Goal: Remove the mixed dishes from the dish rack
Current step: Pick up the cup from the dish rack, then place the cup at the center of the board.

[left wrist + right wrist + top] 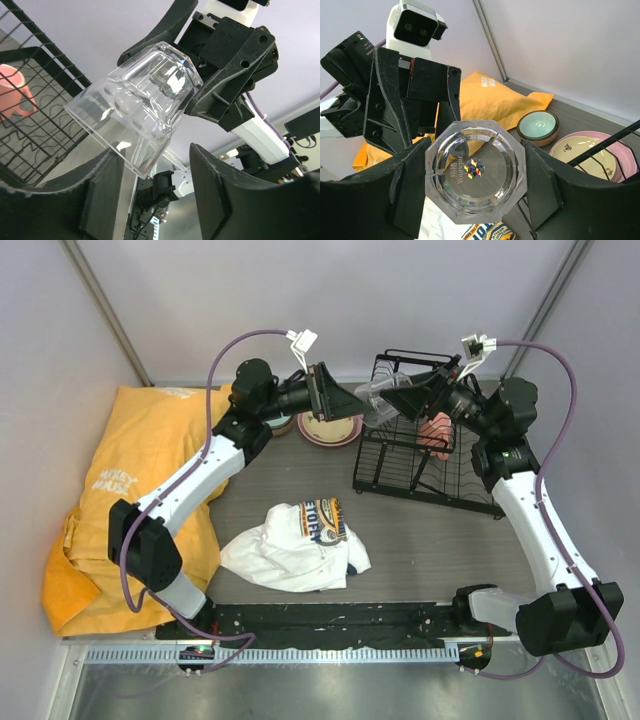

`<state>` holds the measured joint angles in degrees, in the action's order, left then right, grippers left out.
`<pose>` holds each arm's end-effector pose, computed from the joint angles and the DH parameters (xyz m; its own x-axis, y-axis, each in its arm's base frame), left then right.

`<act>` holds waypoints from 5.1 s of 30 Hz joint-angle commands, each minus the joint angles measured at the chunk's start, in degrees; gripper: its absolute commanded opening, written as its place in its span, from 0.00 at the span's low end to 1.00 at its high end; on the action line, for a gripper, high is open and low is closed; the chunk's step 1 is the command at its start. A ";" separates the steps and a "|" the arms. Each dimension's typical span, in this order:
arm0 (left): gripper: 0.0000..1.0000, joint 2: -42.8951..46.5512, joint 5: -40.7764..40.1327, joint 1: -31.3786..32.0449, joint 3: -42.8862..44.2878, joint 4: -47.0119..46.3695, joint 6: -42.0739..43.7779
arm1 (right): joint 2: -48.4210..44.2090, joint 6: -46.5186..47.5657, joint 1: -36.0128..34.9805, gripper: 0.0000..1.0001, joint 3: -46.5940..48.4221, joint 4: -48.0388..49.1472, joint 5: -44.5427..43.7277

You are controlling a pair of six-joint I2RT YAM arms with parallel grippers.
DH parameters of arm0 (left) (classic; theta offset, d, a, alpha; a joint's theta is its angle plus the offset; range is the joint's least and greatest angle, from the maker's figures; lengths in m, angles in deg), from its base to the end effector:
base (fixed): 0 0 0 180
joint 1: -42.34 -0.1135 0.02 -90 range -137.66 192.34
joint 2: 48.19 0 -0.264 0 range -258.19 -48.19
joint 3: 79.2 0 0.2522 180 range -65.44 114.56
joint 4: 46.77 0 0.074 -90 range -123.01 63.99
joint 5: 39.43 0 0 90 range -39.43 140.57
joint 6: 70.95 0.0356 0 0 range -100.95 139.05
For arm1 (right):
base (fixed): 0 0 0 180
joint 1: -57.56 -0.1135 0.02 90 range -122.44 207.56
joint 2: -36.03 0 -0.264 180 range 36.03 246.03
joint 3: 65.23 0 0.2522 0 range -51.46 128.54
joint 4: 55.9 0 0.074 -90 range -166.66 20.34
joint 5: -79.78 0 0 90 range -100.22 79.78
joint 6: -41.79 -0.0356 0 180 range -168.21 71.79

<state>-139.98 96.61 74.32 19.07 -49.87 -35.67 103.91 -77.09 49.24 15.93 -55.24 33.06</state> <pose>0.3055 -0.2210 0.4223 -0.7101 -0.2247 -0.6673 0.6753 0.0510 -0.7358 0.2567 0.0622 0.4401 -0.1601 0.3319 -0.9296 -0.7839 0.5296 0.3241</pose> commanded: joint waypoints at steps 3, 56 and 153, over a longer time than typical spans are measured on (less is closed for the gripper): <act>0.48 -0.23 3.26 0.71 1.89 -7.56 -4.16 | -1.34 -3.02 -0.56 0.29 -0.69 8.08 1.18; 0.00 5.48 -29.68 -10.19 18.58 58.68 50.92 | -8.20 9.80 -0.38 1.00 -3.06 -3.16 -5.49; 1.00 3.62 -33.39 -6.76 7.96 53.35 63.86 | -12.07 23.42 21.32 0.99 -6.12 -21.53 -40.65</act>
<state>-140.57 61.40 67.51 30.44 10.68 31.19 93.05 -56.74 68.74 12.00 -76.25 -5.08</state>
